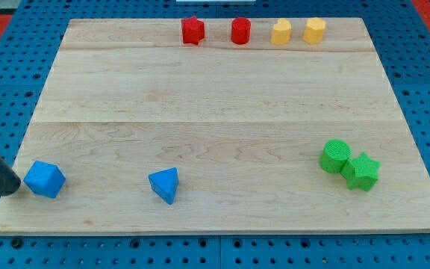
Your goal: Push the blue triangle into the blue cube
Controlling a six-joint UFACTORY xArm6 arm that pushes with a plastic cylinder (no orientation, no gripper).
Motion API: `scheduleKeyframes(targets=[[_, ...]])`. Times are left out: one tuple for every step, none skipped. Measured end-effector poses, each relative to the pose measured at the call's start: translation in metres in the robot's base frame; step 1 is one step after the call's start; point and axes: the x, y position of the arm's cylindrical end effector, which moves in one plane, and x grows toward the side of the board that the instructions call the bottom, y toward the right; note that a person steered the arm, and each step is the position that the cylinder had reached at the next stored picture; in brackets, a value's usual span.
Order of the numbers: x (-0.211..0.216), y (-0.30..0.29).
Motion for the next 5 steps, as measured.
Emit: scheduleKeyframes(targets=[[0.007, 0.003], [-0.001, -0.015], [-0.027, -0.025], [-0.025, -0.013], [-0.002, -0.010]])
